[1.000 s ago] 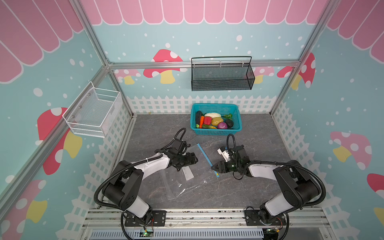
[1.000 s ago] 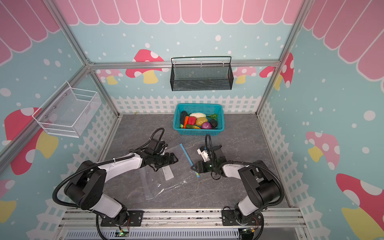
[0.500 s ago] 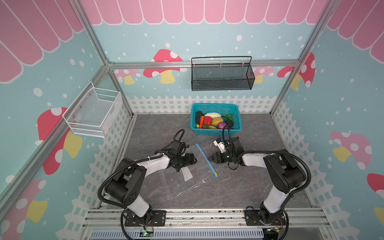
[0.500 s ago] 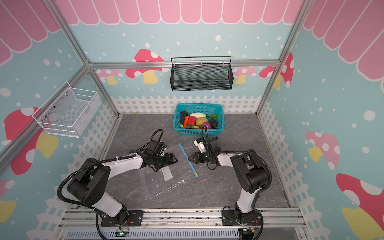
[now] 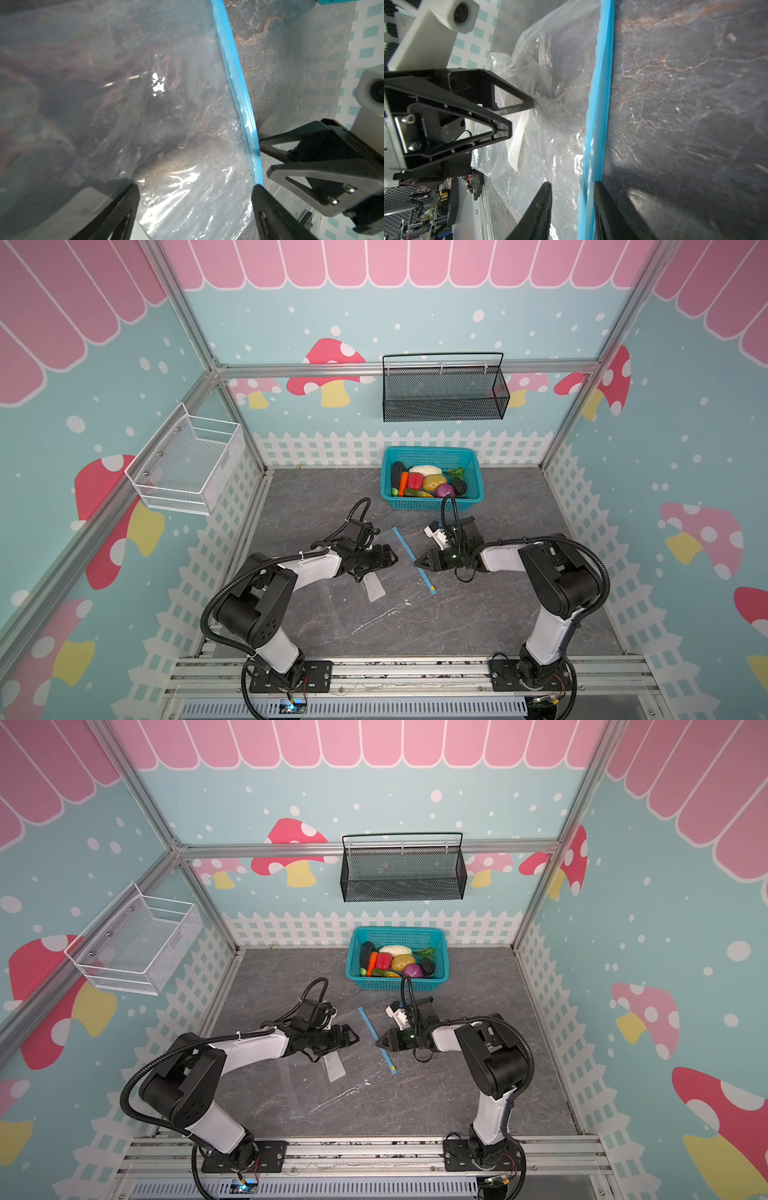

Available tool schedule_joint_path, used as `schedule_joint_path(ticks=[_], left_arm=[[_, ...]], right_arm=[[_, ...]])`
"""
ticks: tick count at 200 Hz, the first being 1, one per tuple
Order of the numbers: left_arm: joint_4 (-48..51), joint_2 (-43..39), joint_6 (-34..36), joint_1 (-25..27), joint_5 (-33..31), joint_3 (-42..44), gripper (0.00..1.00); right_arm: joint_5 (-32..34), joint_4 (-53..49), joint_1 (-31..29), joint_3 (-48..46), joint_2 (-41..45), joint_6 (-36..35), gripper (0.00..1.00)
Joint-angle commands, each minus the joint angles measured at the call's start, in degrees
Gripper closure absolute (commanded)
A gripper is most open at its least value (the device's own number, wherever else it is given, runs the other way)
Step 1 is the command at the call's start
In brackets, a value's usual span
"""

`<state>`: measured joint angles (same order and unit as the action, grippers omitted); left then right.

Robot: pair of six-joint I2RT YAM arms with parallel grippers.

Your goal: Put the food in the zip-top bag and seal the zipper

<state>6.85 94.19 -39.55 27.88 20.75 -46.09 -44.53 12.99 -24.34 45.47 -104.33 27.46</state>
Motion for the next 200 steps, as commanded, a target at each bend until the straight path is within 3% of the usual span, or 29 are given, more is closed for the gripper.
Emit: schedule_joint_path(ticks=[1,97,151,200], left_arm=[[1.7,2.1,-1.1,0.3,0.0,1.9,0.14],[0.1,2.1,-2.1,0.8,0.3,2.7,0.14],[-1.3,0.7,-3.8,1.0,1.1,2.5,0.15],[-0.8,-4.5,-6.1,2.2,0.9,0.7,0.15]], right_arm=[[-1.4,0.6,-0.6,0.8,-0.7,-0.3,0.67],[-1.1,4.3,-1.2,-2.0,0.8,1.7,0.79],[-0.7,14.0,-2.1,-6.6,3.1,5.2,0.86],[5.8,20.1,-5.9,-10.6,7.6,3.5,0.88]])
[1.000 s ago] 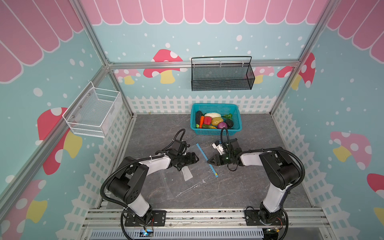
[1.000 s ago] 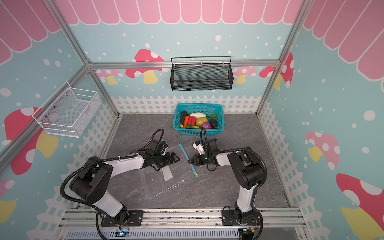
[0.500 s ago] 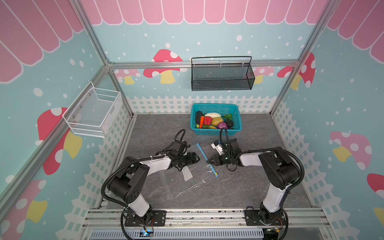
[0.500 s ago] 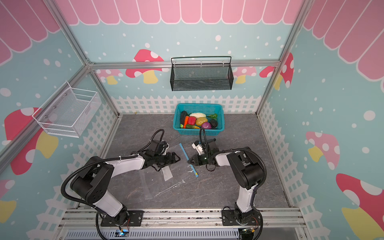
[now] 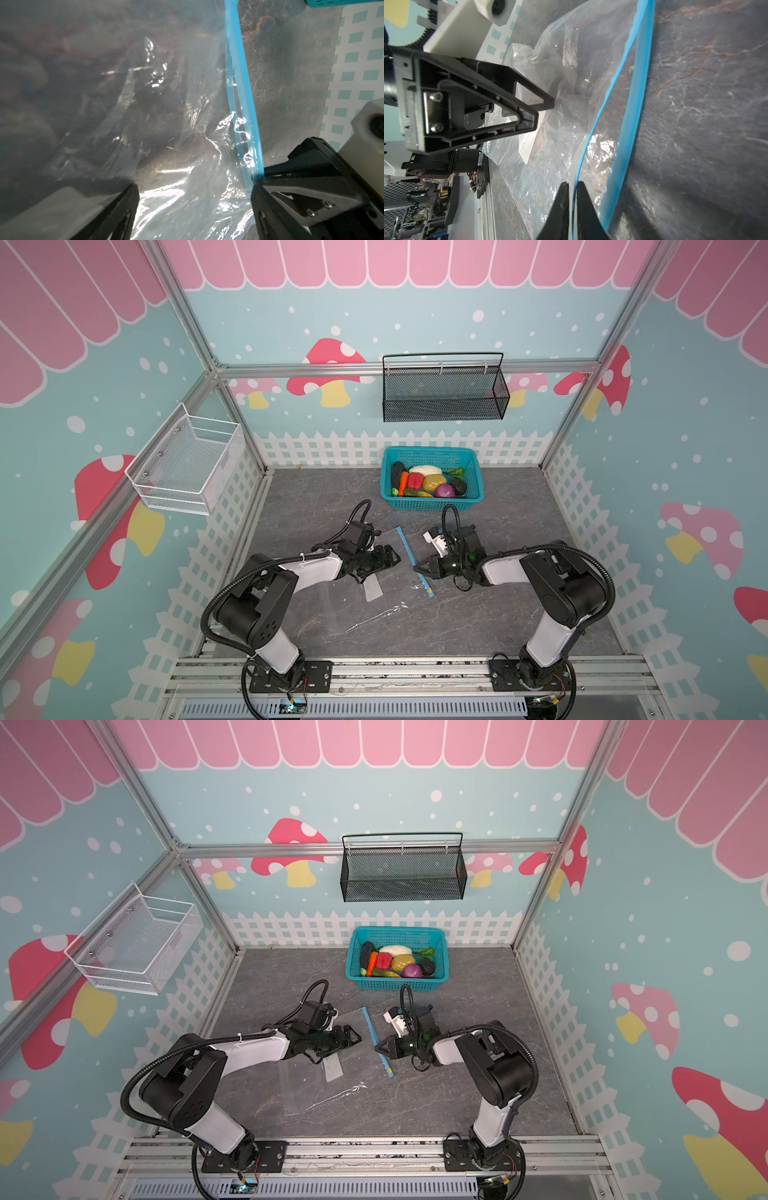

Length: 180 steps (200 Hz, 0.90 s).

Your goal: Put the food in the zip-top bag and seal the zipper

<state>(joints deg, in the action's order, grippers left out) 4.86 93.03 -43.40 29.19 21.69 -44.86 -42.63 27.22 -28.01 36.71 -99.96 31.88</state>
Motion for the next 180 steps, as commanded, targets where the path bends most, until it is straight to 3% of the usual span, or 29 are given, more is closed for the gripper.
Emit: schedule_joint_path(ticks=[1,67,100,180], left_arm=[[1.2,-3.4,-2.3,0.9,-0.2,-0.6,0.15],[7.9,-6.5,0.0,2.1,-3.6,-4.4,0.18],[9.2,-6.6,0.6,2.1,-4.5,-5.4,0.28],[12.1,-3.7,2.5,2.1,-5.5,-9.1,0.47]], right_arm=[[3.9,5.9,-2.2,-1.8,3.2,-1.0,0.88],[18.5,11.5,-10.1,-3.7,5.8,-8.4,0.94],[25.1,14.5,-13.2,-4.9,6.5,-11.5,1.00],[37.3,17.3,-19.8,-5.7,7.2,-16.3,1.00]])
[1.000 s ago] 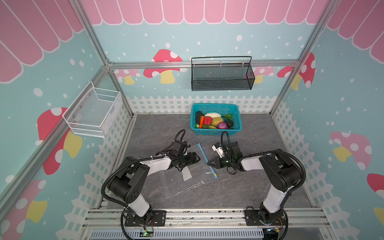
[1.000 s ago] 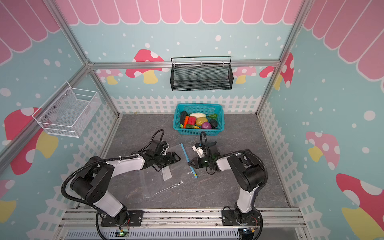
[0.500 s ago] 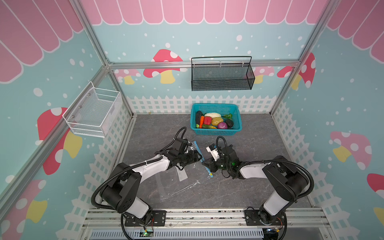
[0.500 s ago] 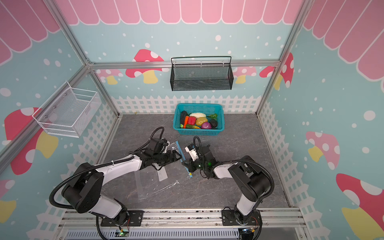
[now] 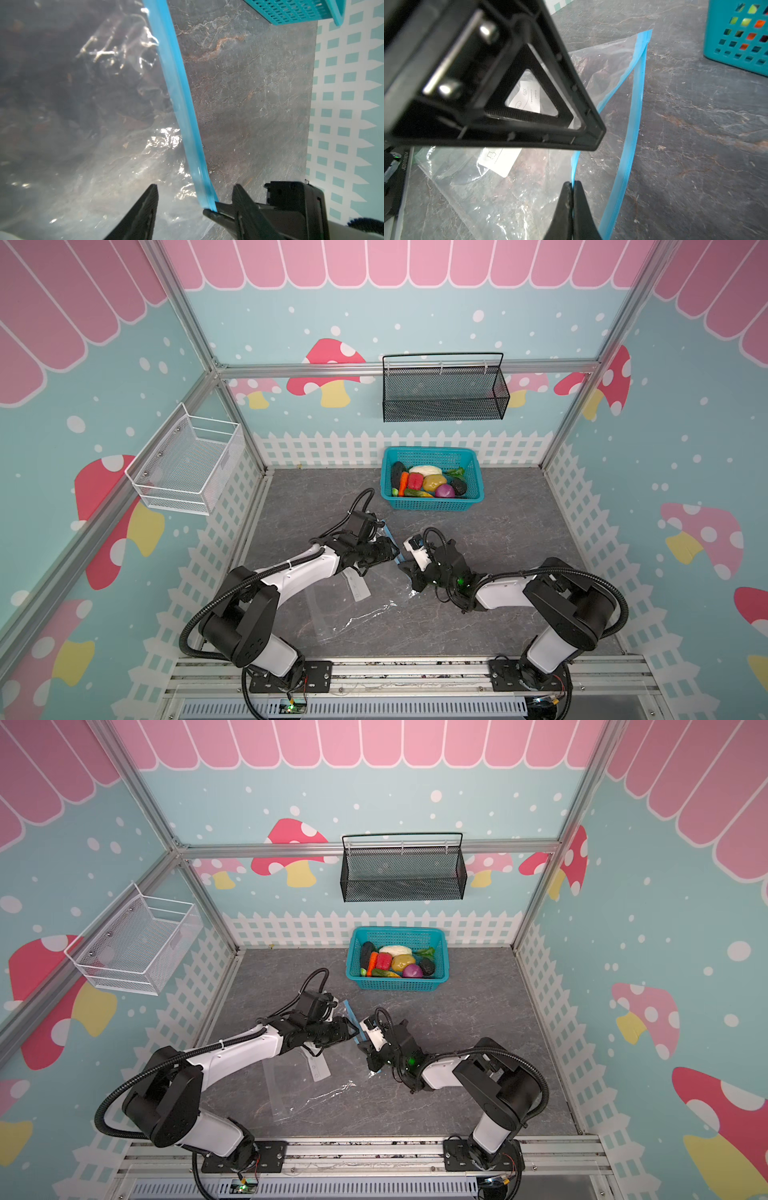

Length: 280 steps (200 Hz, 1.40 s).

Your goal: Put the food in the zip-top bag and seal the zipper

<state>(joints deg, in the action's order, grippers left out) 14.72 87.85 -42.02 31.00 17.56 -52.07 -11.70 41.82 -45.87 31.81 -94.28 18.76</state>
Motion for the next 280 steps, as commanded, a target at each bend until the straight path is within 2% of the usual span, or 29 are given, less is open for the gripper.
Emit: schedule_joint_path(ticks=[1,48,75,107,140,212,257,280], left_arm=[[2.4,1.5,1.2,0.2,-1.4,-2.0,0.47],[5.9,2.3,3.1,0.3,-4.6,-2.8,0.48],[7.5,2.6,3.9,0.3,-5.5,-3.5,0.54],[7.9,1.5,4.1,0.2,-5.8,-3.0,0.65],[7.9,1.0,4.1,0.4,-5.3,-3.0,0.66],[7.9,1.6,4.1,0.7,-4.4,-3.5,0.84],[7.9,1.0,4.3,0.8,-3.8,-4.0,0.87],[7.9,0.7,4.5,0.8,-3.7,-4.0,0.95]], right_arm=[[6.6,2.7,-2.0,-0.8,1.5,-3.3,1.00],[12.0,2.4,-4.9,0.1,0.5,-5.4,1.00],[14.9,1.8,-6.7,1.4,-0.7,-6.7,1.00],[15.1,1.3,-7.2,2.8,-2.2,-6.3,1.00],[15.3,0.8,-7.9,3.9,-3.3,-6.1,1.00],[16.3,-0.3,-8.5,4.8,-4.0,-5.2,1.00],[16.5,-0.6,-8.6,4.9,-3.8,-4.6,1.00],[16.6,-0.5,-8.6,4.8,-3.5,-4.2,1.00]])
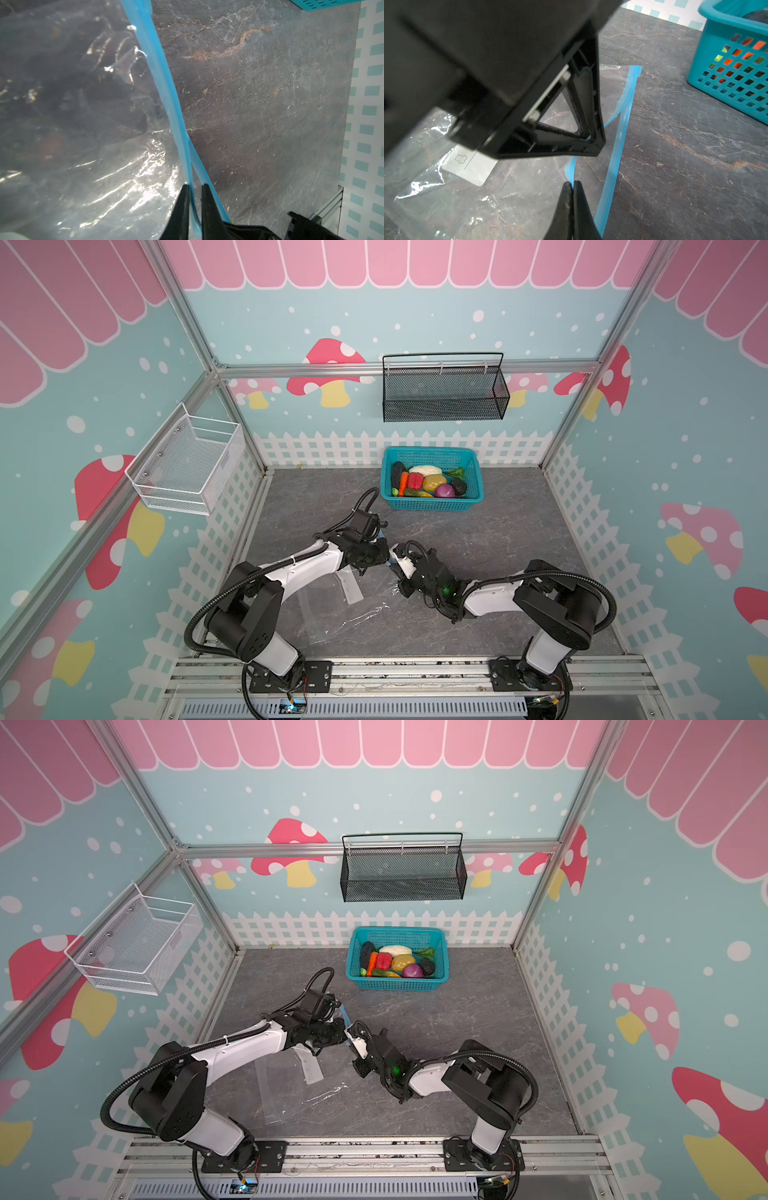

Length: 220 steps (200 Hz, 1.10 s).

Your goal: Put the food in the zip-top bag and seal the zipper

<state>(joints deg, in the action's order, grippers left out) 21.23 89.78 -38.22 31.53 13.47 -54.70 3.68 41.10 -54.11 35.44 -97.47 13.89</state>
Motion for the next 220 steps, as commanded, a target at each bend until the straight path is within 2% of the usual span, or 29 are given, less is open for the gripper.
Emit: schedule_joint_path(ticks=[1,15,50,63,86,139,169,220], left_arm=[[1.4,-1.2,0.7,0.3,0.5,-1.4,0.95],[1.4,-1.4,0.8,0.4,0.4,-1.2,0.97],[1.5,-2.4,1.7,0.4,0.3,-0.3,0.99],[2.3,-3.1,2.1,0.4,-0.3,-0.1,1.00],[3.5,-4.4,2.4,0.6,-1.4,0.2,1.00],[7.3,-8.6,4.5,1.0,-1.7,-0.5,1.00],[10.0,-9.7,6.4,1.2,-1.2,-2.2,1.00],[11.8,-11.0,7.9,1.8,-2.4,-3.0,1.00]], right_arm=[[1.3,0.2,-0.4,1.3,-0.3,0.7,1.00],[1.3,-0.1,-0.3,1.3,-0.2,1.1,0.96],[1.9,-8.7,-0.2,1.9,5.5,5.0,0.65],[2.7,-11.4,0.0,0.8,9.1,8.5,0.58],[1.1,-12.4,2.1,-1.0,12.0,14.2,0.55],[-16.8,-14.0,13.1,3.3,7.1,16.8,0.47],[-22.0,-18.6,14.7,9.4,4.3,18.3,0.43],[-28.9,-24.9,15.9,15.6,1.2,24.6,0.40]])
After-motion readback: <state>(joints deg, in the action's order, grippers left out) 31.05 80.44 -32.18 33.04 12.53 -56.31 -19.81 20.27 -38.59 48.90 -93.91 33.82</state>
